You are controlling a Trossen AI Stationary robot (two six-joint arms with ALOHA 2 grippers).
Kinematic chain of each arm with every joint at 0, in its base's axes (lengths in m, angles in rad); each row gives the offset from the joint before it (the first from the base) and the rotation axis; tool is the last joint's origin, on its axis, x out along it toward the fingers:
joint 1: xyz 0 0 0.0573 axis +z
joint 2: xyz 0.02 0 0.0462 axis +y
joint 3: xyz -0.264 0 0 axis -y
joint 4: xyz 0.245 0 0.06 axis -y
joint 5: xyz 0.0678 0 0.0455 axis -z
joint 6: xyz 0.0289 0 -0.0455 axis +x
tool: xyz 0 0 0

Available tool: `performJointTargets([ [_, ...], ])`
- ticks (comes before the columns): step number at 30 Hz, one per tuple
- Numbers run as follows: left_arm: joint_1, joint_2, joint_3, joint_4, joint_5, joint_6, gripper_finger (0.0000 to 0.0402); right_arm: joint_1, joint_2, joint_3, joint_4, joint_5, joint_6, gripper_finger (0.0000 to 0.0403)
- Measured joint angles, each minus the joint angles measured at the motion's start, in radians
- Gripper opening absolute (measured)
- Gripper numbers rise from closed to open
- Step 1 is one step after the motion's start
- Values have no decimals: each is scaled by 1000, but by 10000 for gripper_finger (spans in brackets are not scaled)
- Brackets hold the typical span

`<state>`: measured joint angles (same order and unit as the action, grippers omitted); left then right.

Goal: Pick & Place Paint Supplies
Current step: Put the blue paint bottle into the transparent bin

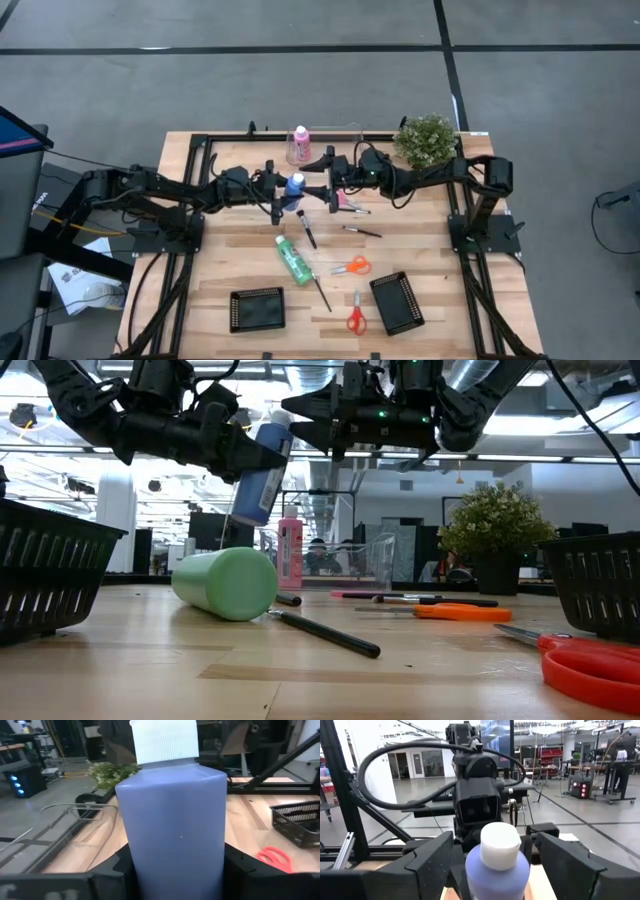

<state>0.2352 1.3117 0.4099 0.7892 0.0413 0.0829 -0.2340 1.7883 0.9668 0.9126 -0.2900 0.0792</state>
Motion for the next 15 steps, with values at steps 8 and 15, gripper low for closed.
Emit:
performJointTargets([
  [8, 0, 0, 0, 6, 0, 0, 160, 0, 0, 0, -6, 5, 0, 279],
  [15, 0, 0, 0, 19, -3, 0, 160, 4, 0, 0, 2, 28, 0, 279],
])
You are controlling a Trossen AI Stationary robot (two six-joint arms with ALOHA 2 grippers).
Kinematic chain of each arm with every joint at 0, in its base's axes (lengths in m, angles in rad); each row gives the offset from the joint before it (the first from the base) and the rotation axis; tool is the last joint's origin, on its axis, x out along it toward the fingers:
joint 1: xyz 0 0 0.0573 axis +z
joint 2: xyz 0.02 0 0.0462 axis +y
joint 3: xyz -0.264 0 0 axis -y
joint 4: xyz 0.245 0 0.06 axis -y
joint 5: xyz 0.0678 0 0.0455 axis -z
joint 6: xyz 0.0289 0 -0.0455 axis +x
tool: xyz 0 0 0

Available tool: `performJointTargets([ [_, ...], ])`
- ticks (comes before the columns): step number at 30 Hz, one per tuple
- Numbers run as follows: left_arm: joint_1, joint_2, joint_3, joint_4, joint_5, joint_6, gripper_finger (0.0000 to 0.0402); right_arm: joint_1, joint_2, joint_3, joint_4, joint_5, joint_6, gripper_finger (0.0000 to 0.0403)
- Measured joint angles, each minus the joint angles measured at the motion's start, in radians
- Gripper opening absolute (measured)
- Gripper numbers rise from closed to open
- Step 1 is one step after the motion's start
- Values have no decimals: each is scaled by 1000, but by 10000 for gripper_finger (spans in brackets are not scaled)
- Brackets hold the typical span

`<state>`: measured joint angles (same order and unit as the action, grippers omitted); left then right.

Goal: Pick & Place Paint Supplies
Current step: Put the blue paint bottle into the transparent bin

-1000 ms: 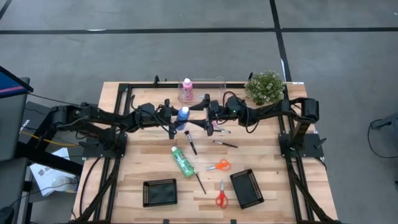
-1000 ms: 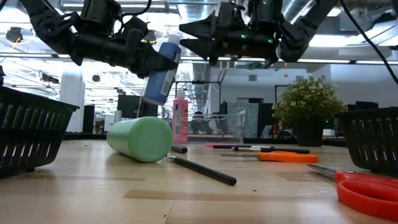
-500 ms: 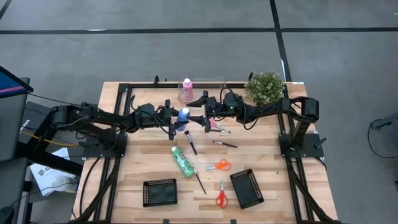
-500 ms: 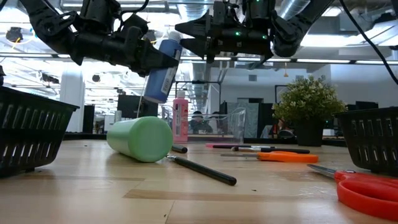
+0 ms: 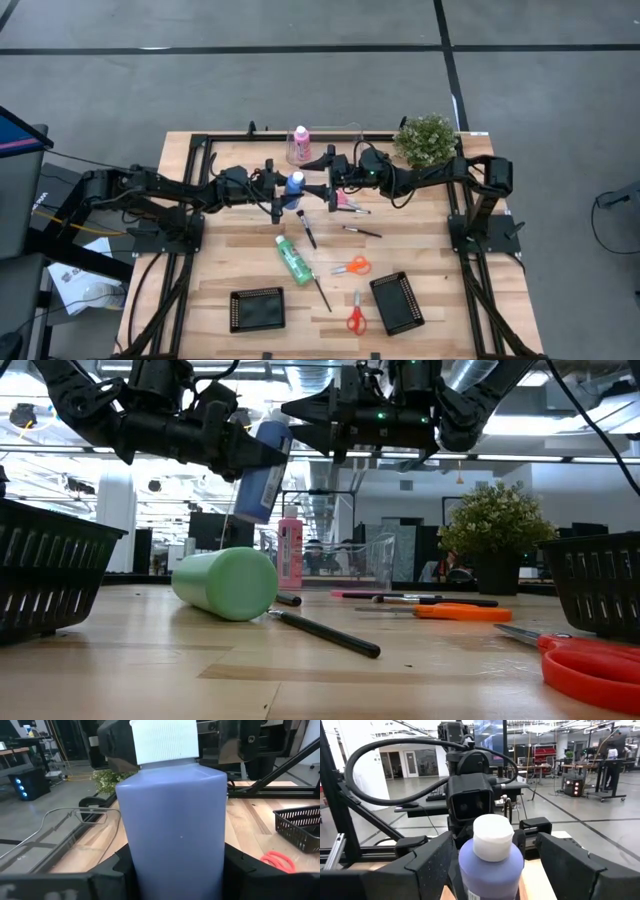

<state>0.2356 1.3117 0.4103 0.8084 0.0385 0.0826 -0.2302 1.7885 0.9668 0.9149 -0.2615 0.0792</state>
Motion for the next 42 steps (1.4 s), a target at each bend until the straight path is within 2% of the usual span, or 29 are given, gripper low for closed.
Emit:
performJointTargets([
  [9, 0, 0, 0, 2, -2, 0, 161, 2, 0, 34, -25, 1, 0, 278],
  [24, 0, 0, 1, 11, -1, 8, 160, 3, 4, 37, -59, 8, -1, 254],
  [31, 0, -2, 2, 17, -1, 10, 161, 22, 168, 149, -58, -2, 14, 252],
  [34, 0, -1, -1, -1, -8, 5, 160, 21, 195, 181, -72, -17, 11, 244],
  [42, -1, -1, 9, 16, -7, 7, 158, 21, 120, 182, -176, -5, -43, 228],
])
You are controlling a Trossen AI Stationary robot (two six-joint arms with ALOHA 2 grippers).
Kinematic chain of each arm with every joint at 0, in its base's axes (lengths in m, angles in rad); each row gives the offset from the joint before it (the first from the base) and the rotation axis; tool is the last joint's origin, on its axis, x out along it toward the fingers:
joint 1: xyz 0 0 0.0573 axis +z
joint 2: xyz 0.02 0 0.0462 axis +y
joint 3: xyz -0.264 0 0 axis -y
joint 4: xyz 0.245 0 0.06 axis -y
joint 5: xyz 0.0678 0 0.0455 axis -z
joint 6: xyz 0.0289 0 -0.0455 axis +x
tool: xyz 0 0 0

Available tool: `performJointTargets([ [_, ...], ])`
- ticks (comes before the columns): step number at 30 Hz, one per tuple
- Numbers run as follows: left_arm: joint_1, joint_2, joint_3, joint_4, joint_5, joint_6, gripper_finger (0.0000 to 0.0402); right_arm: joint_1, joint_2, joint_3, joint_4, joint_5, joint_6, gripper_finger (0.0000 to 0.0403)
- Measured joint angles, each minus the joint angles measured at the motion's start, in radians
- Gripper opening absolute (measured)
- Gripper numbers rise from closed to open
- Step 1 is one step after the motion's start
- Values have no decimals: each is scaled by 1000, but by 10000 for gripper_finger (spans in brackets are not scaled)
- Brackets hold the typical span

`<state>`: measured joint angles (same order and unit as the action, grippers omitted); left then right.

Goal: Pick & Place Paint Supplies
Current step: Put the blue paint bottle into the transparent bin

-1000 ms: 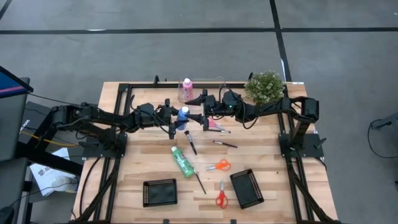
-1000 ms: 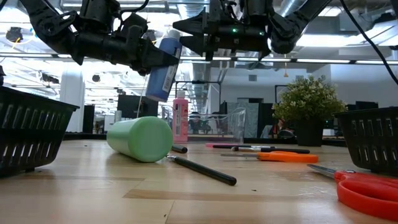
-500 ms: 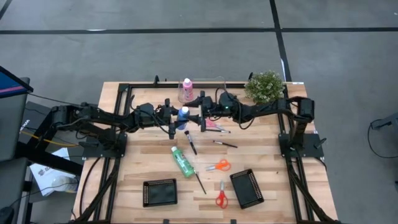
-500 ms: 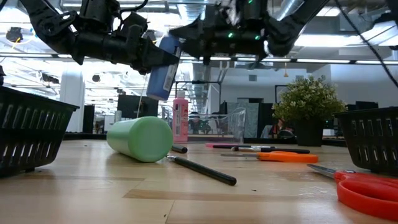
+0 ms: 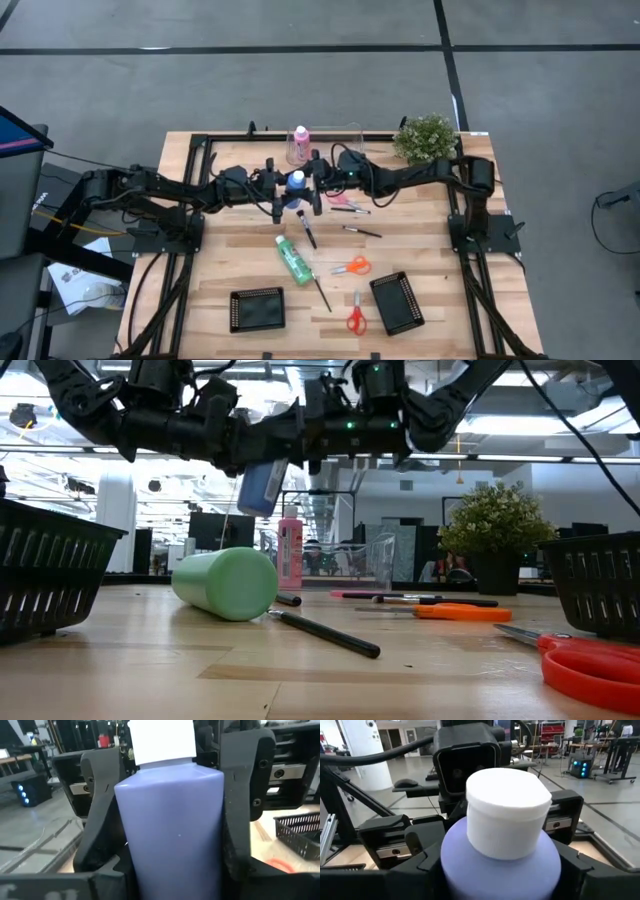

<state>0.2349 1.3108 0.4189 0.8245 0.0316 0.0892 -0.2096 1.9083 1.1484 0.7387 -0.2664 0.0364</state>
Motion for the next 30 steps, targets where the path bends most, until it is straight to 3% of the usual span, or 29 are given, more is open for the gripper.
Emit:
performJointTargets([
  [7, 1, -2, -7, -10, 12, 13, 164, 13, -19, -3, -33, -25, -6, 195],
  [17, 1, -16, -10, -36, 21, 45, 175, 29, -19, -3, -35, -13, -15, 194],
  [30, 3, -366, -182, -141, 9, 55, 252, 35, -21, -1, -51, -40, -18, 192],
])
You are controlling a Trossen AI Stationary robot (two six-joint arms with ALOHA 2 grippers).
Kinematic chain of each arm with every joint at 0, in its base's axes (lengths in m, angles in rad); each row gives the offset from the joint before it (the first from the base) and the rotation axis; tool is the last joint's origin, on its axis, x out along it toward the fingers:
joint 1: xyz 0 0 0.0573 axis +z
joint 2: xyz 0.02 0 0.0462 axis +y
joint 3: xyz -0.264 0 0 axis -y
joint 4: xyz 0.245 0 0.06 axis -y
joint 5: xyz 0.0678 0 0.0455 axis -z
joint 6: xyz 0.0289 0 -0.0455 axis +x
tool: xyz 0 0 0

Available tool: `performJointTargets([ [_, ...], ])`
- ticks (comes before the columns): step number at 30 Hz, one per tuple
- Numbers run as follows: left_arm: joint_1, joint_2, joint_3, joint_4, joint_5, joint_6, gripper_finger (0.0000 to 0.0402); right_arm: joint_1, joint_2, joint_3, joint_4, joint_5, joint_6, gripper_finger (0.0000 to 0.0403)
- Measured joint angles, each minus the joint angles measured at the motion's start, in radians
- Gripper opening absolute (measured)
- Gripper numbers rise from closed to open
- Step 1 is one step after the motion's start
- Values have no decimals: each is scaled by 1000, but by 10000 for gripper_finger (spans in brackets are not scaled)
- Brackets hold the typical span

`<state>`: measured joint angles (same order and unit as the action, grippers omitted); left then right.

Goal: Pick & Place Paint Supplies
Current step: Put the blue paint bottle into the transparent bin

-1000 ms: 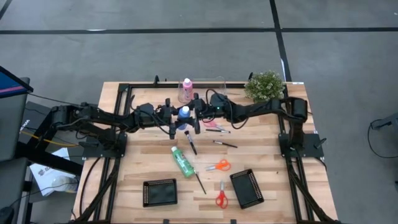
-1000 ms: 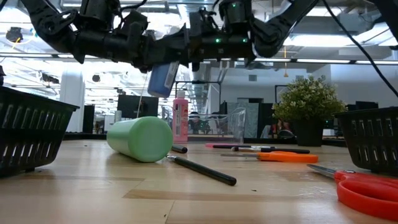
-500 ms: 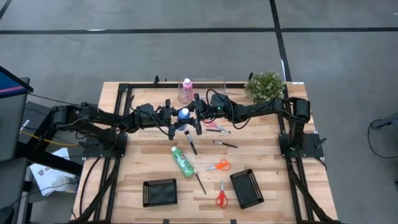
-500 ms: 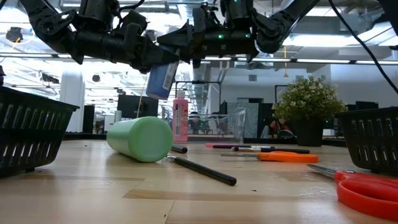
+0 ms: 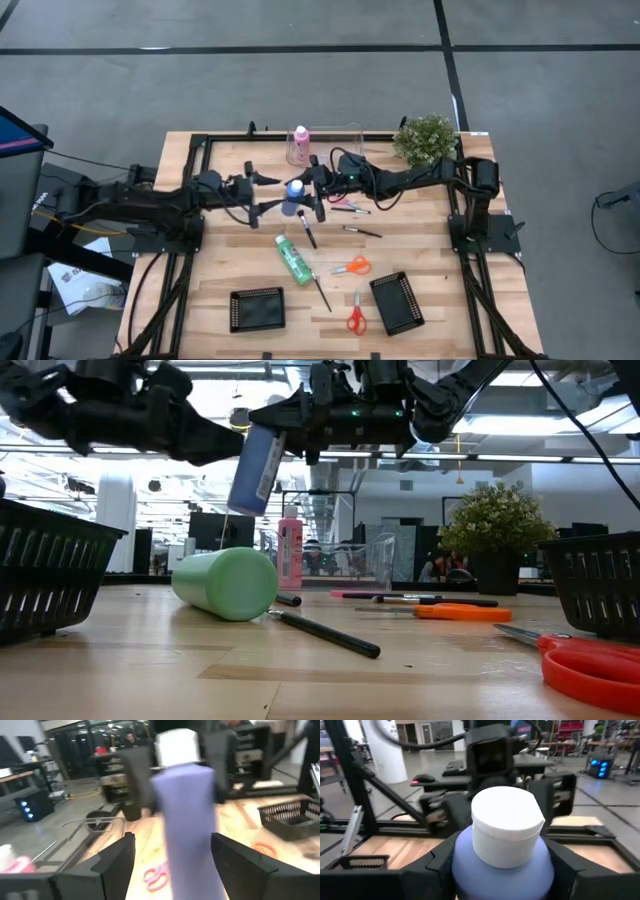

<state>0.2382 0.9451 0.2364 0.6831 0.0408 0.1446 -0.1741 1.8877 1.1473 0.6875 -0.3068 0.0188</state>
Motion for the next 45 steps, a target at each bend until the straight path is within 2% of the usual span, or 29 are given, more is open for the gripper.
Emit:
performJointTargets([
  [4, 0, -81, -67, 4, -4, -80, 256, -1, 0, 0, -67, 17, -25, 192],
  [10, 0, -98, -157, 77, 1, -128, 250, -50, -34, -2, -122, 126, -58, 192],
  [20, -1, -94, -169, 129, 3, -128, 247, -162, -121, -1, -249, 301, -131, 192],
  [24, -1, -94, -169, 128, 4, -128, 246, -221, -139, 0, -235, 363, -150, 189],
  [35, -1, -94, -168, 135, 4, -127, 242, -353, -101, -116, -115, 406, -71, 188],
  [45, -1, -93, -168, 146, 4, -127, 242, -395, -98, -175, -150, 442, -79, 188],
])
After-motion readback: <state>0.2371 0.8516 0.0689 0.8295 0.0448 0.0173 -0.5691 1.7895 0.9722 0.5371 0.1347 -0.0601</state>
